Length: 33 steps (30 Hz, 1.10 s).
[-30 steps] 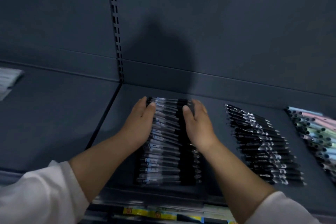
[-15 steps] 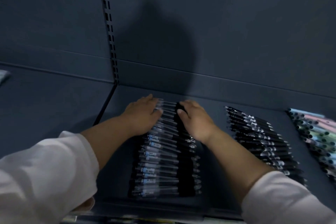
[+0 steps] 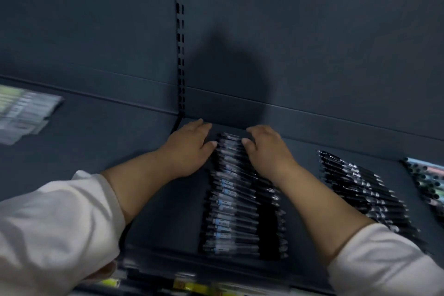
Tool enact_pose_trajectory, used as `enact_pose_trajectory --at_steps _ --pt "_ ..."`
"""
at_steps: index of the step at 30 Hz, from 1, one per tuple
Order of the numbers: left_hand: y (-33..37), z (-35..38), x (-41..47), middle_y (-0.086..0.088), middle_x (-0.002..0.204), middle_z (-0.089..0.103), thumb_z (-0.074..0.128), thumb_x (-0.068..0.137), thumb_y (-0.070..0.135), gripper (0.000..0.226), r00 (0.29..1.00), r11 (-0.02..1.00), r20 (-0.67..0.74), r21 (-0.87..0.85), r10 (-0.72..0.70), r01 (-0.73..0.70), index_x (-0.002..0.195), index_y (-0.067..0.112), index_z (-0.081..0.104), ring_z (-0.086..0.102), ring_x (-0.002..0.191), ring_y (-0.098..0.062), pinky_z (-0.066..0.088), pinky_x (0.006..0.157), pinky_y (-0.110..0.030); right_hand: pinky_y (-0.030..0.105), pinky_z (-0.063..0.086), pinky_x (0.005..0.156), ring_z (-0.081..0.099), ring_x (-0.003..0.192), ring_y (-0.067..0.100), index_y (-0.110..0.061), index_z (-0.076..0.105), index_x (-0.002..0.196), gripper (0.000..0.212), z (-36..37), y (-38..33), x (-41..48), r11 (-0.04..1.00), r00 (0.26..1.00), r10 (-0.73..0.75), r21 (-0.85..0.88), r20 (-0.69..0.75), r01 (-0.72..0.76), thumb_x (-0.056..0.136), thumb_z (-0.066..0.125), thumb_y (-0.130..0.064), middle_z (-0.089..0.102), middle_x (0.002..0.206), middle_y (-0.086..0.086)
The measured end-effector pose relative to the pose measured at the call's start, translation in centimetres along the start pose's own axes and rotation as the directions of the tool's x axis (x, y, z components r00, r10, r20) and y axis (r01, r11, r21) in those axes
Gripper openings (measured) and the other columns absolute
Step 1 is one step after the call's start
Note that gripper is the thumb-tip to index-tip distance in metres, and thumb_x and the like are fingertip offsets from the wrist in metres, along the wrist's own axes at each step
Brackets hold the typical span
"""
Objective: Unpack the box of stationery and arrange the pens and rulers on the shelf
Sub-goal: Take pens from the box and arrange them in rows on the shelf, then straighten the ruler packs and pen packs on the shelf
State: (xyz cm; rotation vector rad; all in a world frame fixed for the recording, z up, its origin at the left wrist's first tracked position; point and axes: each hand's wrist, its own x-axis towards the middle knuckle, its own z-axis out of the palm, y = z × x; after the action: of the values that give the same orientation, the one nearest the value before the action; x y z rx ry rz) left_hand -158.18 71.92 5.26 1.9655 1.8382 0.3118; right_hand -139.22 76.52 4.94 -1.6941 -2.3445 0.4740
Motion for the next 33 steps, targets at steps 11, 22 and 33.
enact_pose_trajectory --at_steps 11,22,33 --pt "-10.9 -10.3 -6.8 -0.004 0.16 0.005 0.029 0.099 0.048 0.063 0.968 0.937 -0.248 0.326 -0.045 0.127 0.152 0.019 0.01 0.002 0.148 -0.02 0.008 0.12 -0.035 0.035 0.028 0.112 0.036 0.132 0.021 -0.015 0.042 0.141 0.045 1.6 -17.2 1.4 0.937 0.937 -0.345 -0.082 -0.052 0.341 0.101 0.039 -0.036 0.041 0.145 0.004" --pt "-32.3 -18.9 -16.2 -0.011 0.157 0.019 0.033 0.093 0.055 0.069 0.923 0.939 -0.36 0.251 -0.135 0.235 0.149 0.015 0.027 0.014 0.146 -0.027 0.015 0.117 -0.039 0.035 0.031 0.111 0.036 0.131 0.022 -0.012 0.043 0.139 0.046 11.2 -36.3 3.9 0.912 0.912 -0.405 -0.042 0.066 0.408 0.1 0.043 -0.034 0.038 0.144 0.006" --pt "-42.3 -19.2 -15.1 -0.006 0.161 0.003 0.035 0.097 0.05 0.067 0.959 0.944 -0.221 0.235 -0.18 0.231 0.153 0.021 0.01 0.001 0.148 -0.026 0.012 0.117 -0.043 0.029 0.013 0.118 0.011 0.147 0.021 -0.018 0.019 0.151 0.059 17.9 -42.8 6.7 0.992 0.99 -0.076 0.114 0.121 0.062 0.1 0.04 -0.038 0.001 0.161 0.001"
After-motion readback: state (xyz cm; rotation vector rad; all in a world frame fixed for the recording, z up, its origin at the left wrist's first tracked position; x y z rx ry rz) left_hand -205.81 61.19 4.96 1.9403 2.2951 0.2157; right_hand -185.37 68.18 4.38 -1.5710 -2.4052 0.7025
